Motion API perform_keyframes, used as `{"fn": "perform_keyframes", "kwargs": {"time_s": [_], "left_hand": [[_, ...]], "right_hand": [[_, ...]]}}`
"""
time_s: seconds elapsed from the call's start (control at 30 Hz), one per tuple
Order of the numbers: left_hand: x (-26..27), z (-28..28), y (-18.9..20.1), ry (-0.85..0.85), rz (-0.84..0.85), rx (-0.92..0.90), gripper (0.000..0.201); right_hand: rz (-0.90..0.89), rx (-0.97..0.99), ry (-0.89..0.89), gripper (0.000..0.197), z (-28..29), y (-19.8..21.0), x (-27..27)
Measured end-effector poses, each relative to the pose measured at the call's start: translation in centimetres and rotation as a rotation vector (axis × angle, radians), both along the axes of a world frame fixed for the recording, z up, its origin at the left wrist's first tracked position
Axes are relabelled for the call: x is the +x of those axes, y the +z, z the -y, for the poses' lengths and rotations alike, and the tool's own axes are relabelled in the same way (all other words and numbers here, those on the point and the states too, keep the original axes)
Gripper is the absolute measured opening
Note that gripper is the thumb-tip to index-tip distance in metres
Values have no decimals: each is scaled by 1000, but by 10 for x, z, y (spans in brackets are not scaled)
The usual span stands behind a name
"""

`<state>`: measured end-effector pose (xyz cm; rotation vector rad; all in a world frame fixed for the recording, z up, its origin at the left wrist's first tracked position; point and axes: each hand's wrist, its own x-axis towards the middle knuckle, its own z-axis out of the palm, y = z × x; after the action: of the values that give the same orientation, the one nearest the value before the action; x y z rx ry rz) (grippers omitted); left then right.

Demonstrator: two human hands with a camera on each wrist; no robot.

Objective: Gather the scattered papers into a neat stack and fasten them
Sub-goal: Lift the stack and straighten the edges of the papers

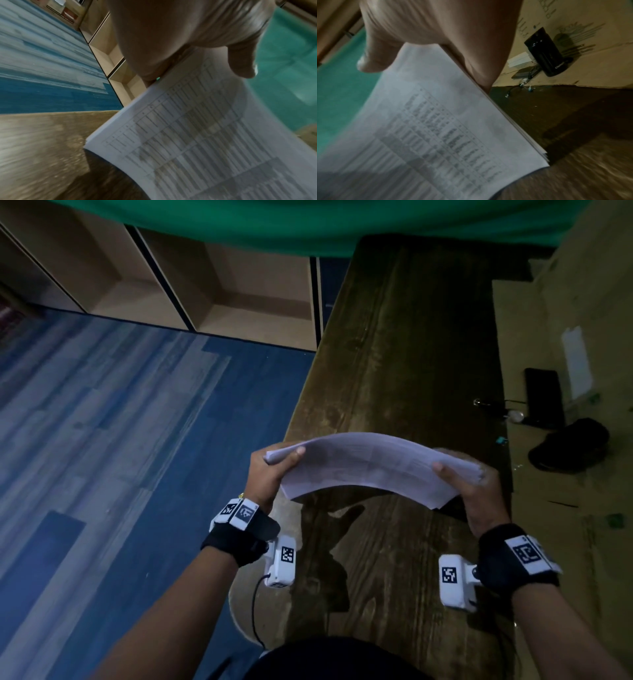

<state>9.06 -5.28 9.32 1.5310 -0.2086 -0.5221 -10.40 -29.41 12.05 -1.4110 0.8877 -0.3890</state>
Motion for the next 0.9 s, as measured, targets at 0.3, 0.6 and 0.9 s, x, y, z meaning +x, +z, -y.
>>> {"fn": "perform_keyframes", "kwargs": {"time_s": [0.3, 0.6, 0.9], "left_hand": [[-5, 16, 3, 89, 65, -2, 59], [-6, 11, -7, 78, 9, 133, 8], [-1, 12, 9, 19, 257, 173, 29]], "right_hand": [[35, -97, -43, 17, 0, 0, 13], [1, -140, -41, 5, 2, -1, 11], [-83, -335, -12, 27, 13, 9, 6]]}}
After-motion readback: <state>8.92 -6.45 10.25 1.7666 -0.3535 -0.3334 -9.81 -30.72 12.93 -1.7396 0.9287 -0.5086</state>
